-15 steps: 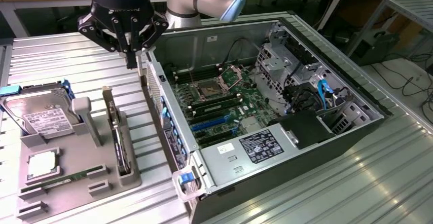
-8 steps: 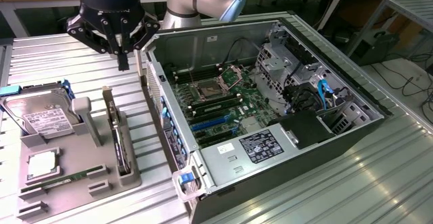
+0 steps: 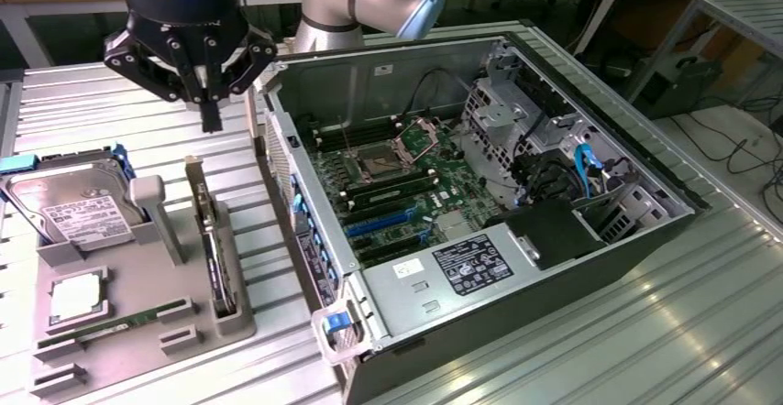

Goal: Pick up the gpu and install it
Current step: 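Reach for the gpu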

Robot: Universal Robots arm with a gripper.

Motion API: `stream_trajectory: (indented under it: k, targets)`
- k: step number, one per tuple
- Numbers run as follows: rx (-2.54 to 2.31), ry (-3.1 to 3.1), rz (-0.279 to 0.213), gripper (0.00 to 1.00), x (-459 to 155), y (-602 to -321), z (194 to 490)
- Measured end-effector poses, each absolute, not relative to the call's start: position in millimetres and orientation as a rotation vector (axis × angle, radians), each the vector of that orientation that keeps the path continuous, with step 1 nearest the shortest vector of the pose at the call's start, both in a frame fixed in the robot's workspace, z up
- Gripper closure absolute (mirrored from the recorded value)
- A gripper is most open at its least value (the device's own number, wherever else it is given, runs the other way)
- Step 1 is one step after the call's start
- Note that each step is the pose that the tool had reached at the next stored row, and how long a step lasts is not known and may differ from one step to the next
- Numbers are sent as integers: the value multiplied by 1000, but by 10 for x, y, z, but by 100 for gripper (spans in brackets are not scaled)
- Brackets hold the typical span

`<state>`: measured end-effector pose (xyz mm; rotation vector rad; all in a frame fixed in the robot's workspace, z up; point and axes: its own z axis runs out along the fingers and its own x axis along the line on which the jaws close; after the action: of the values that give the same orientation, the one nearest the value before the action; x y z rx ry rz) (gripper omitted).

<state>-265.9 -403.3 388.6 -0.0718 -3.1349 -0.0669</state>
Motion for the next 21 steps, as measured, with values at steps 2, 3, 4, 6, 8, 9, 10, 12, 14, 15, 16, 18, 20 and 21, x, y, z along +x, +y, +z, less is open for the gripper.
stream_trajectory:
  k: [2,3,4,6,8,9,10,12,14,15,16,18,20,21]
  targets:
    - [-69,-3135,-67,89,-2686,-4076,3882]
    - [-67,-3135,-67,89,-2697,-4097,3880]
    - [-65,-3135,-67,89,-2708,-4115,3879]
    - [-62,-3135,-67,89,-2730,-4156,3875]
    - [-60,-3135,-67,89,-2747,-4202,3872]
    - [-58,-3135,-67,89,-2756,-4222,3870]
    - [-57,-3135,-67,89,-2769,-4252,3868]
    - [-55,-3135,-67,89,-2785,-4286,3866]
    - [-53,-3135,-67,89,-2798,-4313,3865]
    - [-52,-3135,-67,89,-2806,-4329,3863]
    - [-51,-3135,-67,89,-2813,-4343,3862]
    - [-49,-3135,-67,89,-2829,-4371,3860]
    - [-47,-3135,-67,89,-2845,-4396,3858]
    - [-46,-3135,-67,89,-2853,-4407,3857]
